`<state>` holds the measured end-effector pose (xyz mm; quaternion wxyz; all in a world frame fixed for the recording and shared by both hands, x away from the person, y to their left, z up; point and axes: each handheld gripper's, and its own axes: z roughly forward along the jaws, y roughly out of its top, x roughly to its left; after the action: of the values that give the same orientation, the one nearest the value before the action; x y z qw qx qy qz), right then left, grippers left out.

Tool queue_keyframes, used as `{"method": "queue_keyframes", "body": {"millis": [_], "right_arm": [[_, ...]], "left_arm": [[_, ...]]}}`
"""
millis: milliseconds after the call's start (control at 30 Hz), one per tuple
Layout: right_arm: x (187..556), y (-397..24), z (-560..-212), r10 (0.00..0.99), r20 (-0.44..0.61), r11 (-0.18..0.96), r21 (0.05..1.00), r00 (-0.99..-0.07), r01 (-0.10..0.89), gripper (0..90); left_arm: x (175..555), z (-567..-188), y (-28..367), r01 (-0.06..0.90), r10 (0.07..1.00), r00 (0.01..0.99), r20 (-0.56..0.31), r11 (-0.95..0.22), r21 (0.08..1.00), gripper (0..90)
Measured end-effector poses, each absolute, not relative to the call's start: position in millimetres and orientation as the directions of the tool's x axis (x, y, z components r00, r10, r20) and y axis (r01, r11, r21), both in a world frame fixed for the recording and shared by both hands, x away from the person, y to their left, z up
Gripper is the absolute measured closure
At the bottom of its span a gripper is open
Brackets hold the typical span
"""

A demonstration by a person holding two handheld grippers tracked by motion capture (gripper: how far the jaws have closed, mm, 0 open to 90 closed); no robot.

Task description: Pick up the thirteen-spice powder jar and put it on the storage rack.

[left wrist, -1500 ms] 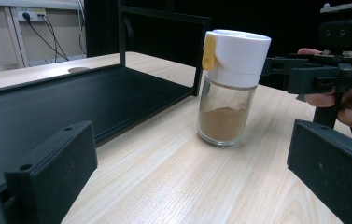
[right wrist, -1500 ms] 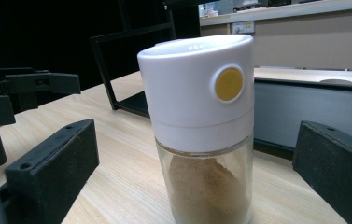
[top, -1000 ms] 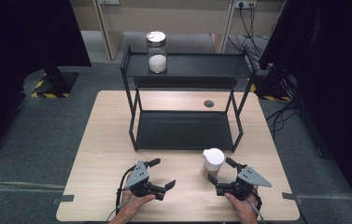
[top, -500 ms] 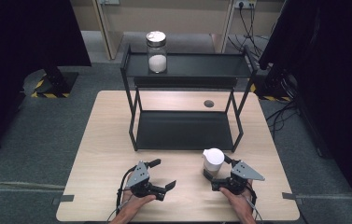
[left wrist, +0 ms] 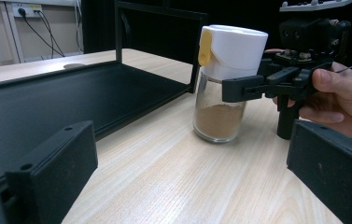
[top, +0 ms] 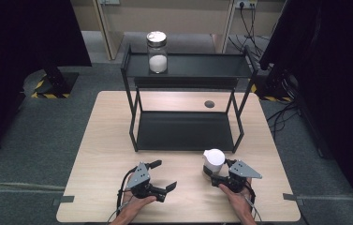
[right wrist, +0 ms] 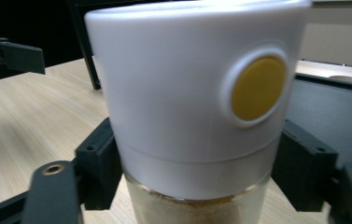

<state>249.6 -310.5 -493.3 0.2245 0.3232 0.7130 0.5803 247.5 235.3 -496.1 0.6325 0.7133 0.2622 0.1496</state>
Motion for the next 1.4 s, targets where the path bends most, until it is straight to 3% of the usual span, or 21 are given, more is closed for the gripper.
{"method": "queue_keyframes", "body": {"millis": [533,1400], "right_arm": [[243.1,-311.3,-482.0,0.72,0.056,0.099,0.978,-0.692,0.182,30.7],[248.5,-308.9,-432.1,0.683,0.045,0.082,0.987,-0.729,0.137,30.8]], "left_arm": [[247.0,-496.7,236.1,0.186,0.564,0.817,-0.122,-0.057,0.981,1.3],[247.6,-497.8,236.4,0.196,0.564,0.815,-0.135,-0.049,0.979,1.4]]}}
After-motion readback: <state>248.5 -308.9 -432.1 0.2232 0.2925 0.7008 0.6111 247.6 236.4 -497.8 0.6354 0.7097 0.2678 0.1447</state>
